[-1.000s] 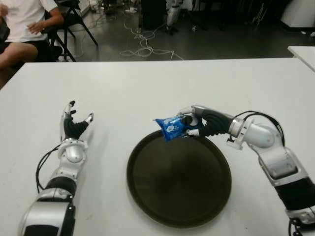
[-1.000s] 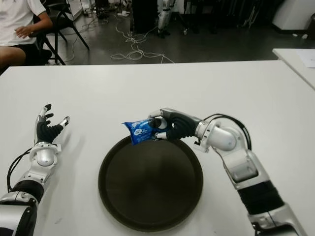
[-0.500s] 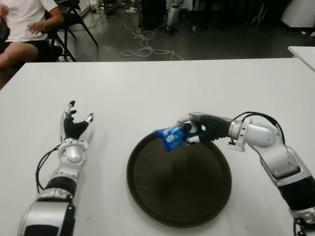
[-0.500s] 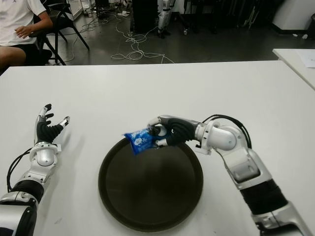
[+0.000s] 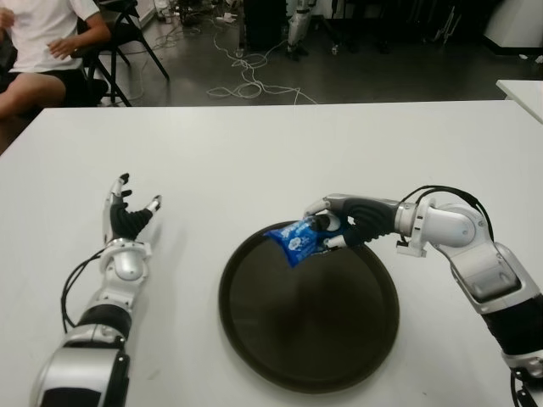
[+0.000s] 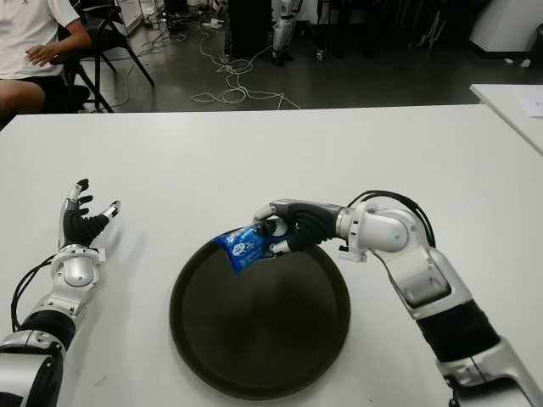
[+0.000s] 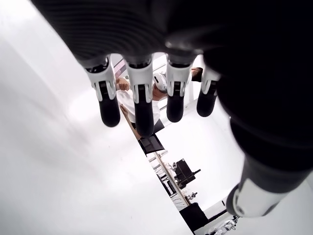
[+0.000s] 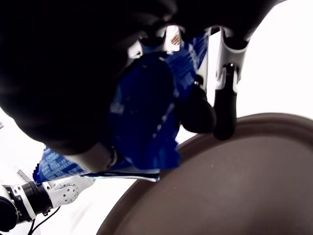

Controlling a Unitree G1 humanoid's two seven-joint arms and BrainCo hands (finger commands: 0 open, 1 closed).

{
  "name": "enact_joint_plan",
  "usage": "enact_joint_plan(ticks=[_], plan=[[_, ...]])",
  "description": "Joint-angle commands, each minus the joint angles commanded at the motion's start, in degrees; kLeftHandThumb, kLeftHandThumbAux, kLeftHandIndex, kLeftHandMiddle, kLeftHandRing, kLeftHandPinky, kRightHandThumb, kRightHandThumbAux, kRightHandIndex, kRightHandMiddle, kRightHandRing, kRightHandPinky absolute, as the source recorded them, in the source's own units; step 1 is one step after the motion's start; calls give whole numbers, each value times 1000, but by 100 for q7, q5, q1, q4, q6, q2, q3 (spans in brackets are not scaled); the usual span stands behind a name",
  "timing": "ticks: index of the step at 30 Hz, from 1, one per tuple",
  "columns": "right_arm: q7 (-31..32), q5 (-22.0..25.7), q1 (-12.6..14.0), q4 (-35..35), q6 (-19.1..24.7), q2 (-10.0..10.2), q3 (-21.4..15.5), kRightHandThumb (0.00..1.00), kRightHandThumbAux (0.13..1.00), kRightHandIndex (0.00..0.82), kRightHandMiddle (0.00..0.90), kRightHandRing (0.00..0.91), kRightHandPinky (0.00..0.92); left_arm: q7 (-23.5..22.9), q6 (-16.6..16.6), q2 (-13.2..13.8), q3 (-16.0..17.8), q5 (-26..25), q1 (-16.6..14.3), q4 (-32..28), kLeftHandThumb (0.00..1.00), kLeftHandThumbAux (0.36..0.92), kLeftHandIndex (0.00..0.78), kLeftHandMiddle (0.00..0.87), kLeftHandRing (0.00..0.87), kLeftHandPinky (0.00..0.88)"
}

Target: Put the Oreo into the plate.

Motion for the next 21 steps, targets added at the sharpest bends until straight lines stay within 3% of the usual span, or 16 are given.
enact_joint_plan(ticks=[1,5,10,21], plan=[[11,43,65,-165,66,-42,-54,694,725,438,821,828,825,-9,-1,-3,6,-12,-1,0,230,715,71,130,148,192],[-27,-51,-185,327,43,108,94,694,725,438,817,826,822,-83,-4,-2,27,-53,2,2,233,712,68,130,148,182],[45,-168,-349,564,-28,91,218,691,726,437,826,833,826,-94,-25,11,25,-46,17,-7,235,711,72,129,144,174],[-84,-94,-310,696,-187,154,179,686,729,437,841,849,846,-88,-89,18,19,-30,10,5,238,706,76,130,147,187]])
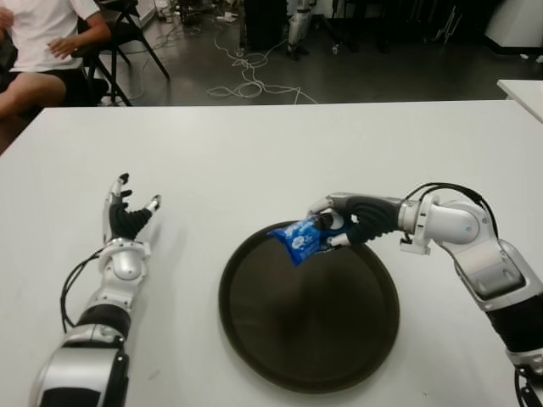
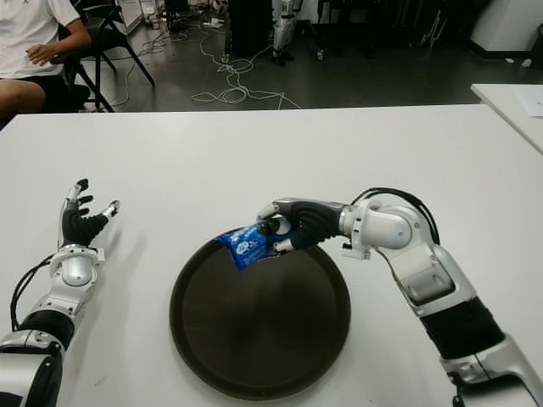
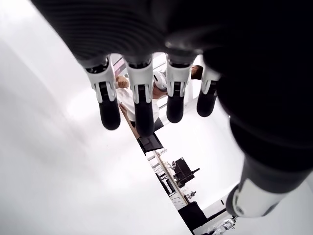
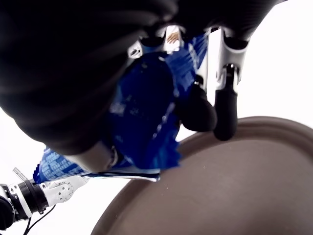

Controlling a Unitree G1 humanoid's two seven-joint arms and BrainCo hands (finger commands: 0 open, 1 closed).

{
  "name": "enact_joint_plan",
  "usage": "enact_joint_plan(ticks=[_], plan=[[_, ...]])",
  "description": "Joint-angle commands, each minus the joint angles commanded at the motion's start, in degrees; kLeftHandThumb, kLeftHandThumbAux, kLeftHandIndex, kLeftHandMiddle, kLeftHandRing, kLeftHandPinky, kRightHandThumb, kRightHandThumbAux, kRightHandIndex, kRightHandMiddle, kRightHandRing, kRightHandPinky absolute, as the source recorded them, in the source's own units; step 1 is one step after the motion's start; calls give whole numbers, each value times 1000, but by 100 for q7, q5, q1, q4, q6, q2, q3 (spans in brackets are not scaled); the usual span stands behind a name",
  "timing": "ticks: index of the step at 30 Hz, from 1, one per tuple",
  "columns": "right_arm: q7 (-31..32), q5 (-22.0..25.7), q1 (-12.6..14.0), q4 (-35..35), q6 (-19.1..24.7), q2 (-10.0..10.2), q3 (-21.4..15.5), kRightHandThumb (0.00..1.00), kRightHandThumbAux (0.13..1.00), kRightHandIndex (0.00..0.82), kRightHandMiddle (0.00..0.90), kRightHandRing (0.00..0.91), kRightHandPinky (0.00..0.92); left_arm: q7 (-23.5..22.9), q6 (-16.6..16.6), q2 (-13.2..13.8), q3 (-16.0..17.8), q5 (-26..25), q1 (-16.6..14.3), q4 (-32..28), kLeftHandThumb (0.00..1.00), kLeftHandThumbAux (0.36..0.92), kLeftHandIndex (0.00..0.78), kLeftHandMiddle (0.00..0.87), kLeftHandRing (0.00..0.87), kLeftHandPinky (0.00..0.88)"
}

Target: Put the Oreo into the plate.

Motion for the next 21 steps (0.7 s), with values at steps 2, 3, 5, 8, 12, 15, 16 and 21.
enact_joint_plan(ticks=[2,3,5,8,12,15,16,21], plan=[[-4,69,6,32,12,32,-23,685,729,437,832,842,838,14,-11,2,-7,13,0,0,235,706,75,132,146,181],[-33,133,23,53,-1,75,-59,684,730,437,823,835,830,20,-15,5,-8,17,0,2,234,707,74,132,145,175],[-95,224,56,87,-32,147,-116,681,731,435,766,783,770,32,-18,7,-10,26,0,5,233,711,74,131,144,173],[-181,317,93,115,-65,230,-173,223,752,479,654,676,639,49,-7,8,-14,38,1,6,233,715,73,132,143,175],[-189,629,168,115,-167,371,-303,46,603,304,355,366,322,79,23,13,-32,67,3,1,236,723,73,131,141,164],[46,846,109,276,-380,355,-305,15,524,195,215,214,171,65,38,14,-38,69,4,-3,234,724,72,124,135,158],[101,899,95,309,-411,350,-301,12,513,180,197,192,153,59,40,14,-37,66,5,-4,232,723,71,122,134,158],[325,1301,241,-281,-56,165,-478,1,453,117,119,98,78,49,72,10,-38,59,5,-13,224,716,67,117,133,170]])
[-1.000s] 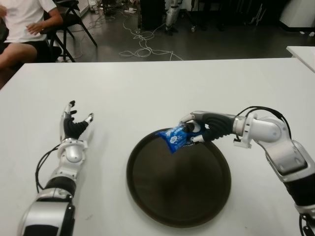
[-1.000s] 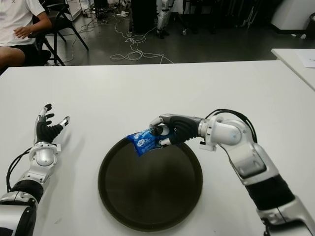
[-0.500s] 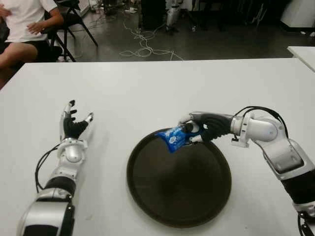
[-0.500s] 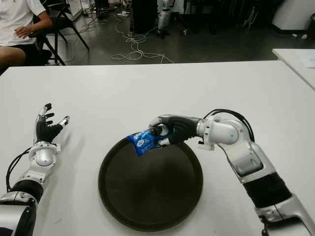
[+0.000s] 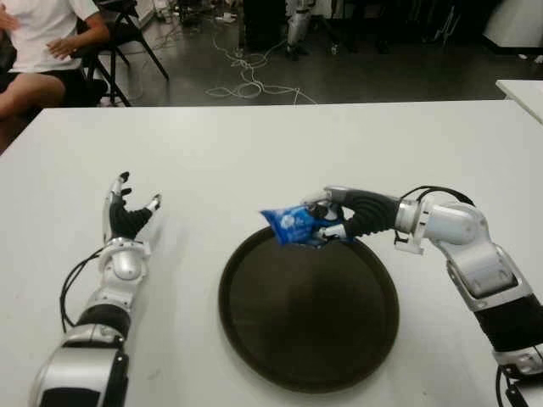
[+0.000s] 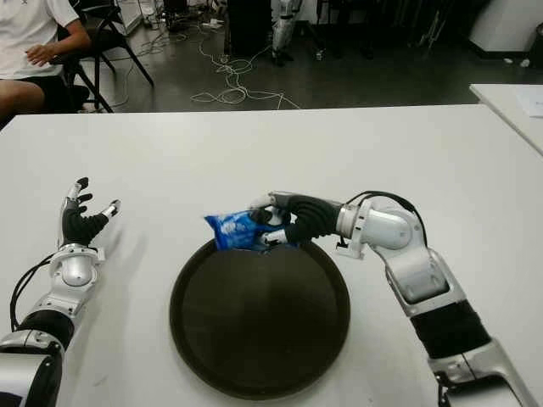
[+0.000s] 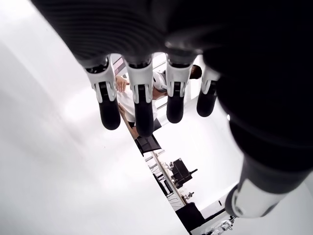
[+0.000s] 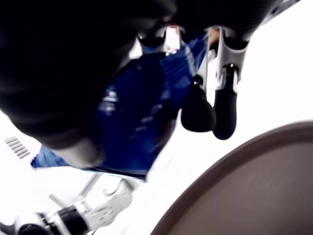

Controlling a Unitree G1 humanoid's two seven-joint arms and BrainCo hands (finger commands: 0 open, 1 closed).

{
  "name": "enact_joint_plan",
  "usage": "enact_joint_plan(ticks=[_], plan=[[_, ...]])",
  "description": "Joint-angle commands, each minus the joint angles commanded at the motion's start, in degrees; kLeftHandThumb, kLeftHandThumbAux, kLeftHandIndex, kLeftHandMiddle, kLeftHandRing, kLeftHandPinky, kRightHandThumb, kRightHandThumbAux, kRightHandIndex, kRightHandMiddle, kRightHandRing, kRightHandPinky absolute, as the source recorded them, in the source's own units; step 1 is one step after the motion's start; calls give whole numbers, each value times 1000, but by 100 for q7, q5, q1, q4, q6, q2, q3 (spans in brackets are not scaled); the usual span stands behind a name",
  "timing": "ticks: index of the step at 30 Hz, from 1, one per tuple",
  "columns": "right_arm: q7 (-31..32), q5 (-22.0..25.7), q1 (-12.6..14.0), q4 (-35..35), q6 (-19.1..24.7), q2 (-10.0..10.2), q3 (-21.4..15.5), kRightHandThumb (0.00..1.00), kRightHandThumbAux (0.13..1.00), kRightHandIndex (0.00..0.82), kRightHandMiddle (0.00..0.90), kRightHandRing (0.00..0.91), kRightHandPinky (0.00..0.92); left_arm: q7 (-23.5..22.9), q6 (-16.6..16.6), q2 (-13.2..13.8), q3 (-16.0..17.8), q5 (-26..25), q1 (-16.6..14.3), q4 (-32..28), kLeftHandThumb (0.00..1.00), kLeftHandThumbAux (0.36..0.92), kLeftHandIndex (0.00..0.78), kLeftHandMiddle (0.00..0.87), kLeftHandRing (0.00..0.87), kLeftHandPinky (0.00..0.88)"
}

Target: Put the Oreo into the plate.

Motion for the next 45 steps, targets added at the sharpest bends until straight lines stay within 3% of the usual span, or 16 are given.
enact_joint_plan(ticks=[7,18,33,35,37,39,41,42,45], plan=[[-152,134,51,-233,276,89,-97,0,448,108,123,92,60,-3,56,-26,30,-44,-15,-14,238,711,71,124,144,195],[78,-94,-172,-68,373,-102,91,0,467,93,117,86,49,-31,-31,0,16,-39,2,-9,245,714,74,116,133,159],[117,8,-148,-280,458,-183,-6,0,478,87,117,86,61,-50,-54,3,31,-56,-2,21,225,714,72,121,134,161],[134,-203,-423,518,81,44,240,0,483,88,121,91,60,-54,-69,3,28,-55,7,10,220,710,71,122,134,160],[157,-342,-519,993,-266,127,386,0,491,90,123,93,57,-49,-68,3,24,-49,10,5,216,707,69,122,134,158],[204,-296,-382,807,-340,16,326,0,498,92,125,96,54,-31,-50,0,14,-34,6,7,217,705,68,122,135,160],[202,-63,-74,87,-71,-188,87,0,501,94,128,99,52,-10,-30,4,-3,-10,2,12,218,703,69,126,141,172],[167,-21,-36,-16,20,-184,44,0,502,94,128,100,52,1,-28,6,-9,1,2,13,219,702,70,129,146,183],[134,-185,-395,891,-184,69,192,0,501,91,123,96,52,26,-23,6,-16,13,2,12,219,700,74,136,157,192]])
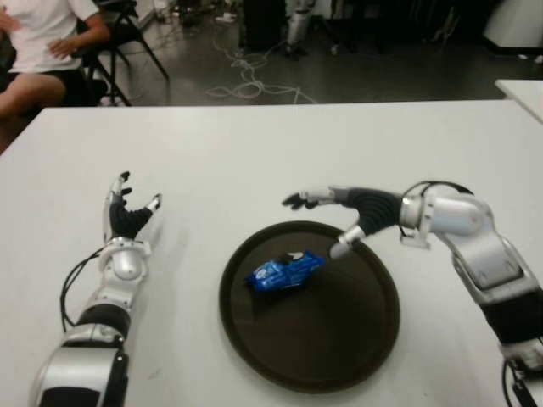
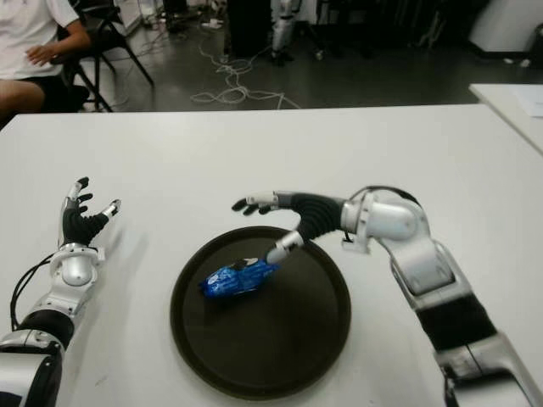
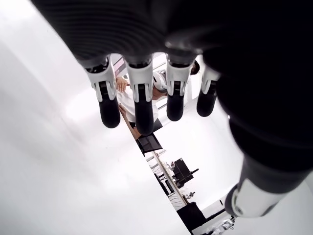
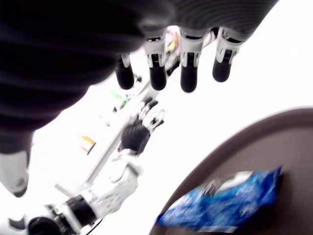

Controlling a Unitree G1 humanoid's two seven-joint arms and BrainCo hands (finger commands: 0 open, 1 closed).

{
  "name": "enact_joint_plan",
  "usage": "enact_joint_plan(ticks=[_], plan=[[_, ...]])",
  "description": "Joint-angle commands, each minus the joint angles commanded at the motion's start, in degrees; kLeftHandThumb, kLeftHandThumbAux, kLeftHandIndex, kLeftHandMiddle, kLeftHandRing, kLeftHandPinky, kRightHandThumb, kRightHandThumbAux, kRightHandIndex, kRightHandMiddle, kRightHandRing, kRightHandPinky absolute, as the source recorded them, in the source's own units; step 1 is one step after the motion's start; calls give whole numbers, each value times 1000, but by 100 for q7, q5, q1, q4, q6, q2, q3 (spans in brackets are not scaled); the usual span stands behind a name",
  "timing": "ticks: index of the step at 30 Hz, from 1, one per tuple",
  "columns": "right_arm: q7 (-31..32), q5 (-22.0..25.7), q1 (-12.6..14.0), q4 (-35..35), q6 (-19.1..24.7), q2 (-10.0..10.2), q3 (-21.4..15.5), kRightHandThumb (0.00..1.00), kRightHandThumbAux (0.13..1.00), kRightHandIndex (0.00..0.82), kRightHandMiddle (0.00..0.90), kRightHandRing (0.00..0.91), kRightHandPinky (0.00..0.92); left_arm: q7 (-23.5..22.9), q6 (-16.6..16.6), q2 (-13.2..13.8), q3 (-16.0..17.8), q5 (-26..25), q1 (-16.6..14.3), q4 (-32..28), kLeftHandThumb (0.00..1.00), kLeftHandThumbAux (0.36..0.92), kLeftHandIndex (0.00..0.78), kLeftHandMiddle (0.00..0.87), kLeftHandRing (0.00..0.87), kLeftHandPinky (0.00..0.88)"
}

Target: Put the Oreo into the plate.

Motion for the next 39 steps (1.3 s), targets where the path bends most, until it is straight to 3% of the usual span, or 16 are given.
enact_joint_plan(ticks=[5,10,15,19,21,22,24,29,33,37,39], plan=[[67,12,88,-379,63,-124,-15,0,494,91,126,99,57,9,11,0,2,-4,-12,14,226,697,74,135,151,165],[66,35,77,-320,13,-91,-19,0,507,103,135,108,67,7,-13,1,3,-6,-8,12,239,713,72,130,147,163],[-106,169,246,-703,234,-126,-252,0,521,111,138,110,65,-2,-7,-2,8,-15,-4,4,237,715,69,124,141,158],[-283,88,33,-465,353,5,-284,0,536,113,140,112,63,-12,-3,-13,11,-23,-10,5,236,718,67,120,131,133],[-379,-9,-432,422,142,103,-335,0,544,111,135,109,61,-11,1,-18,12,-25,-17,12,233,718,67,116,128,139],[-520,-55,-584,1050,-169,143,-433,0,545,110,133,108,61,-3,7,-15,6,-16,-21,21,232,718,68,116,128,141],[-750,-87,-707,1830,-630,202,-585,0,557,107,121,99,60,11,18,-9,-5,0,-25,29,224,712,68,119,132,159],[-1485,73,-766,2622,-1044,375,-1065,0,573,93,97,72,44,34,-1,-11,-2,3,-26,40,217,704,71,122,136,166],[-2272,-115,-1270,3828,-1345,495,-1229,0,573,69,71,37,10,27,-40,-39,11,-19,-22,46,231,709,75,129,145,186],[-2644,-233,-1510,4302,-1556,518,-1250,0,562,53,54,19,2,25,-53,-44,16,-25,-19,51,235,713,76,129,149,194],[-3198,-389,-1758,4956,-1681,526,-1278,0,553,38,38,9,0,26,-51,-47,17,-26,-18,51,229,720,75,126,145,184]])
